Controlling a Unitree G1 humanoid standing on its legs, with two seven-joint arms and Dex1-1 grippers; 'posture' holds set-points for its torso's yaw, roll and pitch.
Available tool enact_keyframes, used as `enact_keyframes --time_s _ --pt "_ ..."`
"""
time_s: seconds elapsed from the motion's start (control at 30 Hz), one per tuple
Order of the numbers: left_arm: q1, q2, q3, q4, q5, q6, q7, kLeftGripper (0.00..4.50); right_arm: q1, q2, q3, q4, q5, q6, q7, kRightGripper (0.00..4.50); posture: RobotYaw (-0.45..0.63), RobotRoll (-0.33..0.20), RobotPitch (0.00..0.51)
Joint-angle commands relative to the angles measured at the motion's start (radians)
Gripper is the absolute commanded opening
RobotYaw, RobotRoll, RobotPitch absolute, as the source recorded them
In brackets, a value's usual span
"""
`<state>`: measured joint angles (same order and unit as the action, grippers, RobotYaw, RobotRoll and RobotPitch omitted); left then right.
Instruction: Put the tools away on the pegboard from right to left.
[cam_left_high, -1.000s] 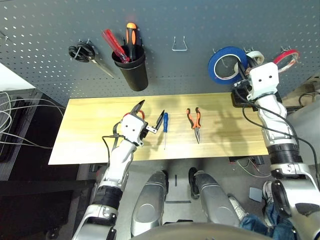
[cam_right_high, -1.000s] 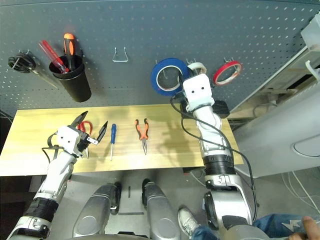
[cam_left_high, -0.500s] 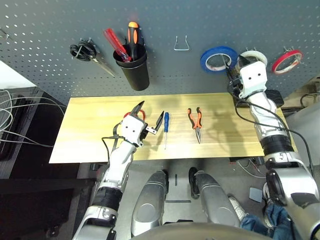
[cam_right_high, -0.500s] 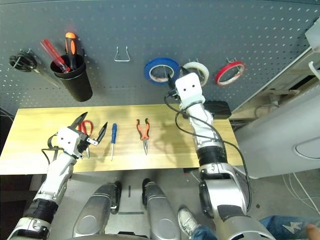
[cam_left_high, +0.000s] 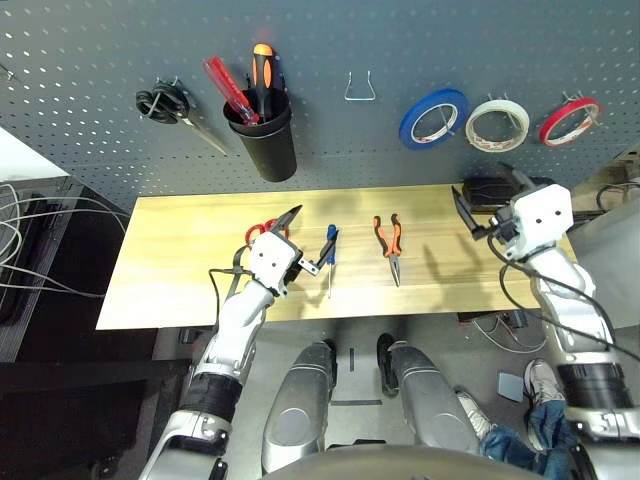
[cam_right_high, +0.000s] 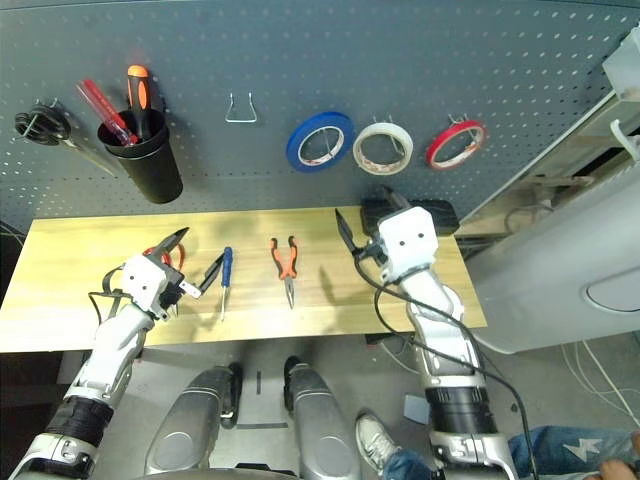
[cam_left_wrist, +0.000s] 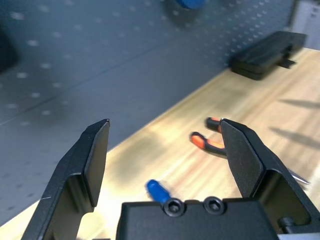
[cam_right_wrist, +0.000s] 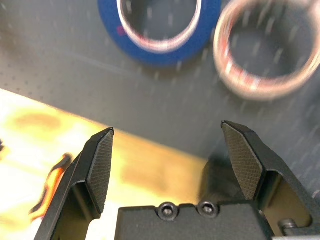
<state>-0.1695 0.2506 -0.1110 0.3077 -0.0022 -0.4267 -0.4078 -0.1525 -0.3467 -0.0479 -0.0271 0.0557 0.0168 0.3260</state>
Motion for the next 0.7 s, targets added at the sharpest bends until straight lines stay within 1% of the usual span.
enact_keyframes --time_s 0.03,0.23,0.43,0.6,0.7 --pt "0.012 0.002 -0.033 -0.031 0.014 0.059 -0.029 4.50 -0.023 0.036 0.045 0.035 -0.003 0.125 -0.004 4.45 0.08 0.000 0.274" --pt "0.024 0.005 -0.059 -0.077 0.031 0.142 -0.044 4.50 -0.170 0.130 0.023 0.195 0.031 0.339 -0.055 4.45 0.10 0.000 0.290" --pt "0.047 0.002 -0.061 -0.136 0.039 0.215 -0.023 4.50 -0.292 0.169 -0.010 0.345 0.055 0.503 -0.090 4.45 0.13 0.000 0.331" --pt "0.067 0.000 -0.075 -0.186 0.055 0.263 -0.018 4.50 -0.346 0.189 -0.014 0.412 0.061 0.584 -0.104 4.45 0.14 0.000 0.366" --pt "0.081 0.002 -0.099 -0.219 0.080 0.307 -0.016 4.50 -0.367 0.199 -0.006 0.446 0.058 0.606 -0.108 4.45 0.15 0.000 0.397"
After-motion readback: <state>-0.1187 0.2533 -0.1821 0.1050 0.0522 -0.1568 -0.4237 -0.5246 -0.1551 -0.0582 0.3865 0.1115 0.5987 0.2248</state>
